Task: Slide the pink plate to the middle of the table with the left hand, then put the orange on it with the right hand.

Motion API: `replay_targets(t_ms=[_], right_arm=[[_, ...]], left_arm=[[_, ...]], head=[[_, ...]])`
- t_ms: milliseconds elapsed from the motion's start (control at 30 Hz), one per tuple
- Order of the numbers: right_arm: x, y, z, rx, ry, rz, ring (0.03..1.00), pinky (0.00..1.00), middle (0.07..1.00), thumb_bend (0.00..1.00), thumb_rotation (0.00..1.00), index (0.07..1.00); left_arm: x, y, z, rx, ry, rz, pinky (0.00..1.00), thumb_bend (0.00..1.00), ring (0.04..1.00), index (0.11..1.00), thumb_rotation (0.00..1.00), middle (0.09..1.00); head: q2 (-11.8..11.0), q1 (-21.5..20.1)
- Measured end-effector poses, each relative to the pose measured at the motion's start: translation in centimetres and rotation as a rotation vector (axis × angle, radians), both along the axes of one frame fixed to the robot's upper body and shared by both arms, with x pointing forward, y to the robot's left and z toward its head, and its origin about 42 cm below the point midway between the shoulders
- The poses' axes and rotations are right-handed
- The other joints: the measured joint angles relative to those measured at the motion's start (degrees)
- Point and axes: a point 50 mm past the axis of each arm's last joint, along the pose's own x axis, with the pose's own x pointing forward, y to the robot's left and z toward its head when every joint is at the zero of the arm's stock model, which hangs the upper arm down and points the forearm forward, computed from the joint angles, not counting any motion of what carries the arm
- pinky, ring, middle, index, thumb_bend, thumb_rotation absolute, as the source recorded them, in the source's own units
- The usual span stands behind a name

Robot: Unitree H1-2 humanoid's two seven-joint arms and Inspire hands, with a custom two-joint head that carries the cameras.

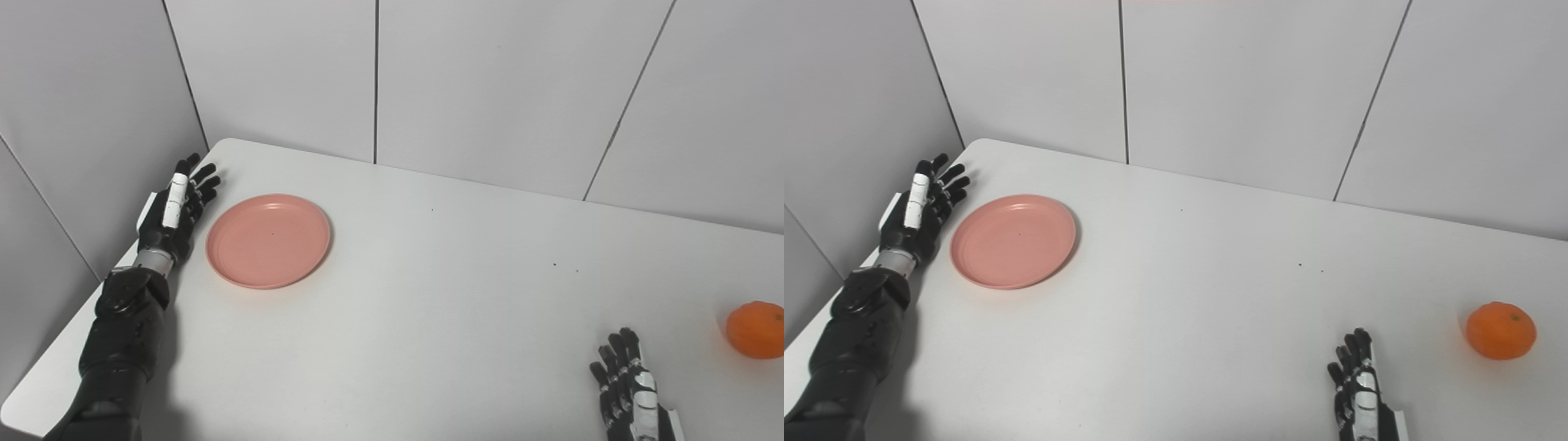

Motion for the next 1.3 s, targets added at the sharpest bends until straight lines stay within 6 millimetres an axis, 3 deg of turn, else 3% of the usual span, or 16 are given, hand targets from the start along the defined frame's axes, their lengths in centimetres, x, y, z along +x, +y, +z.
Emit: replay_targets(t_ms=[367, 633, 1067, 1300], right_arm=[[0.0, 0.1, 0.1, -0.003, -0.003, 0.000, 1.000, 1.00, 1.000, 0.74, 1.00, 1.000], [0.0, 0.2, 0.2, -0.006, -0.005, 0.000, 1.000, 1.00, 1.000, 0.74, 1.00, 1.000], [0.0, 0.2, 0.3, -0.016, -0.009, -0.001, 1.000, 1.00, 1.000, 0.73, 1.00, 1.000], [0.0, 0.3, 0.5, -0.020, -0.007, 0.000, 1.000, 1.00, 1.000, 0.74, 1.00, 1.000]], left_arm=[[0.6, -3.2, -0.1, -0.103, -0.034, -0.094, 0.87, 0.90, 0.881, 0.904, 0.85, 0.891], [-0.9, -6.6, -0.2, -0.195, -0.040, -0.164, 0.78, 0.94, 0.838, 0.865, 0.81, 0.840], [-2.8, -9.3, -0.2, -0.247, -0.028, -0.215, 0.78, 0.93, 0.855, 0.828, 0.80, 0.846], [-3.1, -11.9, -0.5, -0.298, -0.047, -0.198, 0.81, 0.92, 0.851, 0.821, 0.77, 0.832]], head=[[0.3, -0.4], [0.5, -0.7], [1.1, -1.1], [1.5, -1.5]])
